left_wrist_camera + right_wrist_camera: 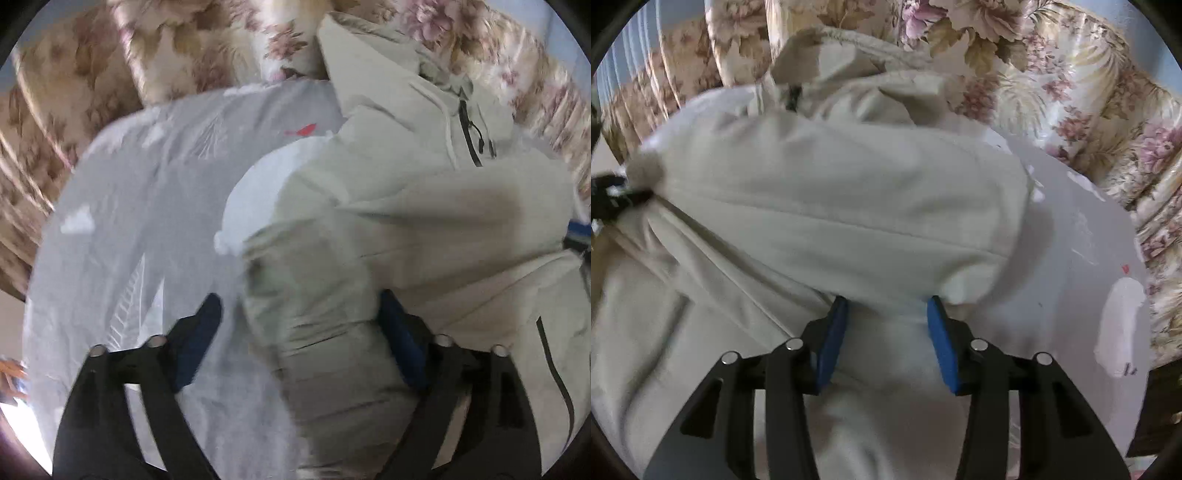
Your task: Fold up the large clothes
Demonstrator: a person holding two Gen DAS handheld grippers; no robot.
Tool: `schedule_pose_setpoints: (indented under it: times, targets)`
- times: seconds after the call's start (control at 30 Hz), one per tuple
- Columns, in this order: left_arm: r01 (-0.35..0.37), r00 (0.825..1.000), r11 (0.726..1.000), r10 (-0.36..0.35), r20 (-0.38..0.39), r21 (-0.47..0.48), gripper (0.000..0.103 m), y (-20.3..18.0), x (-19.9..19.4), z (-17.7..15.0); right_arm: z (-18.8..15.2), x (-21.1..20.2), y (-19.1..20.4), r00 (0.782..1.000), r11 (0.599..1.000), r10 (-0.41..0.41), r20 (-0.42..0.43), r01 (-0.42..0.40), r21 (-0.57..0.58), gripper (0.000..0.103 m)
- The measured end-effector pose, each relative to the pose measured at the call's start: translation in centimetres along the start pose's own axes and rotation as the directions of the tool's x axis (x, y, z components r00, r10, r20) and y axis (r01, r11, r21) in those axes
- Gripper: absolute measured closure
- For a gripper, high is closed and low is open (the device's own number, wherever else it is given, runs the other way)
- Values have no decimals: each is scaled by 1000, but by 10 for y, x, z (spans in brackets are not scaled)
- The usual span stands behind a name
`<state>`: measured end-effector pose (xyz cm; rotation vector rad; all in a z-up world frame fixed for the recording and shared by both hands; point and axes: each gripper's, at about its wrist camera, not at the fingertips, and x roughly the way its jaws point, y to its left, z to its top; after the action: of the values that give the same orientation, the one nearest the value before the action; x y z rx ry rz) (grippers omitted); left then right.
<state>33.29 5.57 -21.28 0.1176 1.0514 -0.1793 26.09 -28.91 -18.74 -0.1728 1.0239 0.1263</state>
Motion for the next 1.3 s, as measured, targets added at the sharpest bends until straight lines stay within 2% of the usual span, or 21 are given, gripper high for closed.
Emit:
schedule_pose_setpoints:
  times: [0.07, 0.1, 0.13, 0.27, 0.4, 0.47, 0.53, 0.6, 0.67, 0.73, 0.8, 0.83, 0.87, 0.9, 0.97, 1.07, 1.2, 1.3]
  targets:
    - [-7, 1000, 999, 6, 17, 32, 9, 0, 0, -5, -4, 1, -7, 1000, 1000, -7, 4, 7, 6, 58]
    - [-34, 999, 998, 32, 30, 53, 3, -3, 1, -5, -2, 2, -12, 1000, 1000, -1, 1, 1, 21, 58]
    - [-62, 997, 996, 60, 38, 70, 3, -5, 2, -4, 2, 4, -18, 1000, 999, 3, 0, -3, 42, 56]
    - [-71, 997, 993, 67, 48, 90, 3, -7, 12, 17, 13, 13, -28, 1000, 998, -16, -8, 17, 66, 42]
    - [-103, 994, 987, 98, 49, 121, 3, -10, 4, 17, 11, 2, -43, 999, 990, 38, -37, -32, 136, 42]
    - [-143, 989, 980, 135, 64, 136, 3, -11, -12, 11, 15, -18, -49, 997, 984, 74, 15, -76, 159, 42]
    - [-131, 989, 983, 121, 87, 127, 3, -11, -30, 13, 27, -38, -54, 991, 975, 109, 84, -123, 185, 42]
    - [-68, 992, 994, 59, 108, 82, 3, -10, -47, 27, 50, -45, -50, 986, 974, 111, 122, -132, 183, 42]
    - [-15, 995, 999, 10, 102, 52, 3, -14, -46, 42, 71, -35, -41, 988, 978, 104, 111, -121, 167, 42]
    - [-10, 996, 999, 7, 85, 42, 3, -22, -34, 56, 89, -9, -28, 992, 980, 115, 60, -123, 153, 42]
    - [-49, 998, 998, 47, 35, 49, 3, -33, -8, 67, 96, 13, -17, 997, 989, 79, 12, -80, 121, 43]
    - [-115, 993, 991, 114, 21, 62, 3, -36, 4, 69, 97, 26, -13, 999, 994, 46, -16, -44, 102, 43]
    - [-203, 979, 976, 202, 14, 78, 3, -35, 18, 69, 96, 35, -13, 999, 995, 42, -31, -39, 97, 44]
    - [-201, 979, 977, 202, 1, 77, 3, -29, 27, 68, 95, 44, -16, 998, 994, 43, -46, -39, 99, 44]
    - [-125, 992, 991, 126, -21, 36, 3, -10, 36, 65, 92, 52, -21, 997, 993, 63, -50, -57, 102, 43]
    - [-82, 997, 996, 82, -10, 30, 3, 1, 40, 60, 93, 56, -22, 996, 993, 70, -52, -65, 97, 43]
    - [-136, 991, 988, 136, 16, 67, 3, -10, 32, 59, 99, 45, -24, 995, 992, 71, -70, -63, 110, 43]
    - [-139, 990, 987, 138, 23, 75, 4, -12, 4, 70, 117, -5, -36, 998, 993, 57, 7, -58, 107, 43]
